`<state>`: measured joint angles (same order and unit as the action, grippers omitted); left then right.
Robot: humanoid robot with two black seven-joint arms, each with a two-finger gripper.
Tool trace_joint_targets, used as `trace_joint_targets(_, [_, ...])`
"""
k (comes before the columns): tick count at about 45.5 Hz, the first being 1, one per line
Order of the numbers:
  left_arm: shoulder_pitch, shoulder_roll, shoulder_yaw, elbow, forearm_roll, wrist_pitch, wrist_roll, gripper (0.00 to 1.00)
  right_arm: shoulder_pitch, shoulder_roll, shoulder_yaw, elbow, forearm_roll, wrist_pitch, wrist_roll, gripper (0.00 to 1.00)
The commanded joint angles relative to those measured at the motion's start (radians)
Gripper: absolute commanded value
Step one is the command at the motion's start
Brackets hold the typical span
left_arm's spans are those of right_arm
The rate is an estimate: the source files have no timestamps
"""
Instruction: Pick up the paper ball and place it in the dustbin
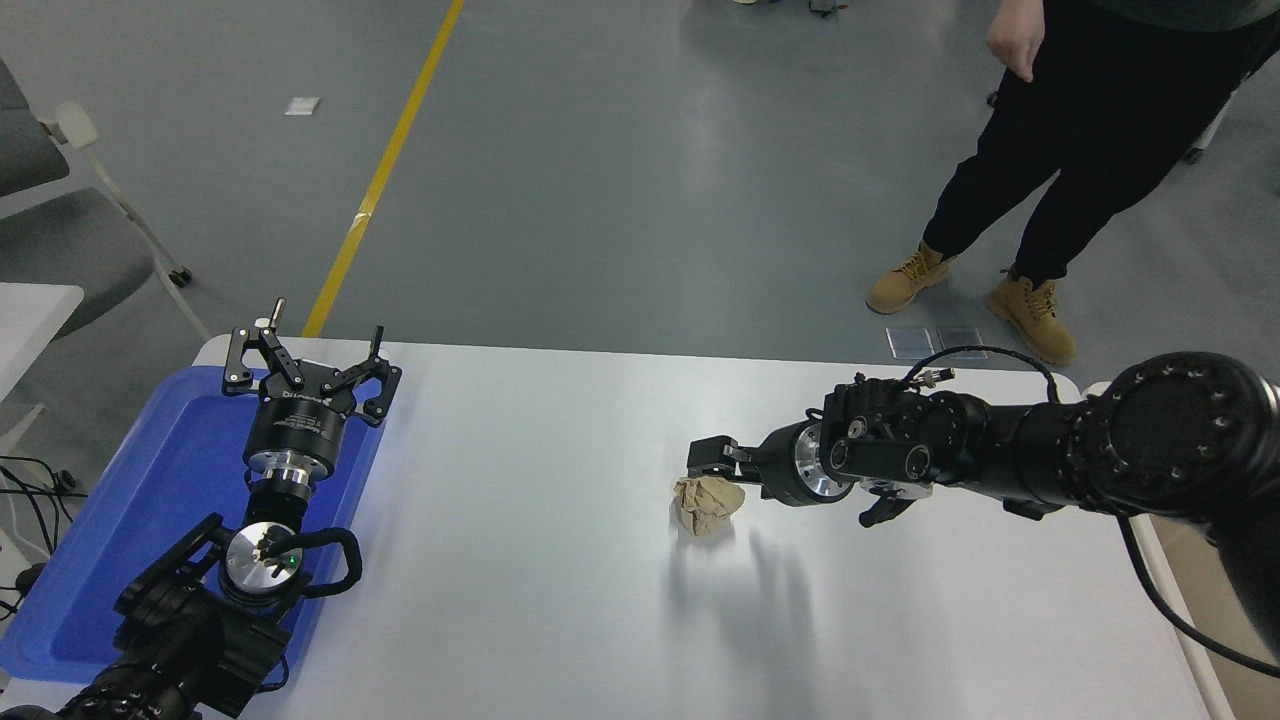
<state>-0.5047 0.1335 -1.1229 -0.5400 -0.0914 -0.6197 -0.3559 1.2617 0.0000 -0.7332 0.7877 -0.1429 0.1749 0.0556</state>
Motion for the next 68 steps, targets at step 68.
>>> trace_joint_targets(68, [0.0,0.0,0.0,0.002,-0.001,0.0,-0.001,1.0,-0.219,0.0,0.262,-0.168,-0.215,-0.009,0.0,0.88])
